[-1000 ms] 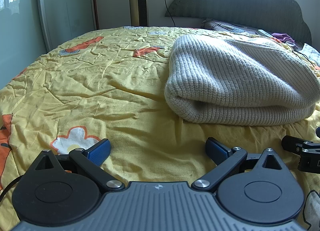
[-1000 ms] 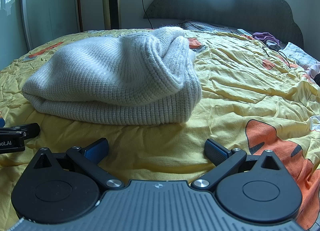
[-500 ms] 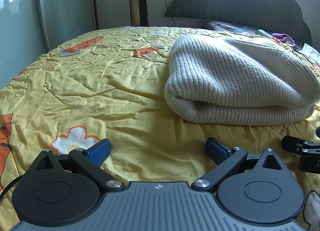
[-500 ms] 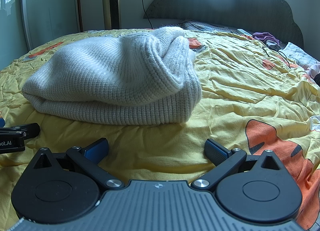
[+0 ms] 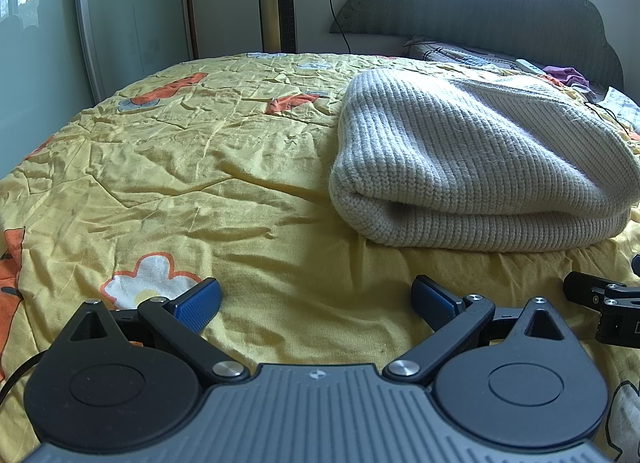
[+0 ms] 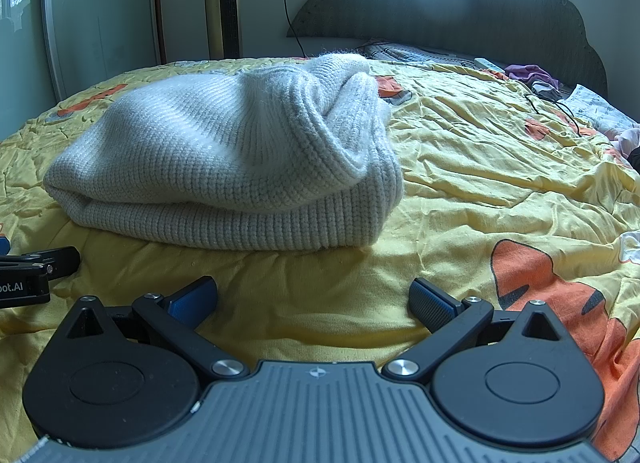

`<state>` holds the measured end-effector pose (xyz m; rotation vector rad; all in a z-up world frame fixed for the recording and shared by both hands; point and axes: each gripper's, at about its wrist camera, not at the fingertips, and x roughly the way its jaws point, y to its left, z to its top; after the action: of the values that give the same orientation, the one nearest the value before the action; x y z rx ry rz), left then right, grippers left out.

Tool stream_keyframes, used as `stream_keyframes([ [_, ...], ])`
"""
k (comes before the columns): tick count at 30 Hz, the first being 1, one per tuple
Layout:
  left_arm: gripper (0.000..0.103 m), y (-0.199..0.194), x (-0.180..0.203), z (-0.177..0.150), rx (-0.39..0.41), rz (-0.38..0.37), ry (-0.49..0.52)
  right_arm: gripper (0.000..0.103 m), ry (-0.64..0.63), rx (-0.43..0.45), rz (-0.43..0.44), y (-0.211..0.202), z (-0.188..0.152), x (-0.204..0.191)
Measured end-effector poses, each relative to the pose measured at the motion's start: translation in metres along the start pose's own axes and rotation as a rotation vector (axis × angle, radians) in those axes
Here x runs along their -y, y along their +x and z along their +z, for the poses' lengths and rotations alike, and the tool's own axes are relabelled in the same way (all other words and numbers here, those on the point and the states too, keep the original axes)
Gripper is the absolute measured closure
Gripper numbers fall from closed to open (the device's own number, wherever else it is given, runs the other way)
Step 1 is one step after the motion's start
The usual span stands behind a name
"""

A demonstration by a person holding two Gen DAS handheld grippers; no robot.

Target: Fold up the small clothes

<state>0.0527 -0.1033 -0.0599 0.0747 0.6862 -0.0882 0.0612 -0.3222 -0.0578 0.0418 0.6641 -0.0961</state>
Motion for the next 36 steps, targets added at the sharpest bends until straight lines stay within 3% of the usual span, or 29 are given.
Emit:
stream_keyframes([
  [36, 0.000, 0.0013, -0.0003, -0.0002, -0.004, -0.004, -0.003, 0.000, 0.000, 0.000, 0.000, -0.0001, 0.0000, 0.0000],
])
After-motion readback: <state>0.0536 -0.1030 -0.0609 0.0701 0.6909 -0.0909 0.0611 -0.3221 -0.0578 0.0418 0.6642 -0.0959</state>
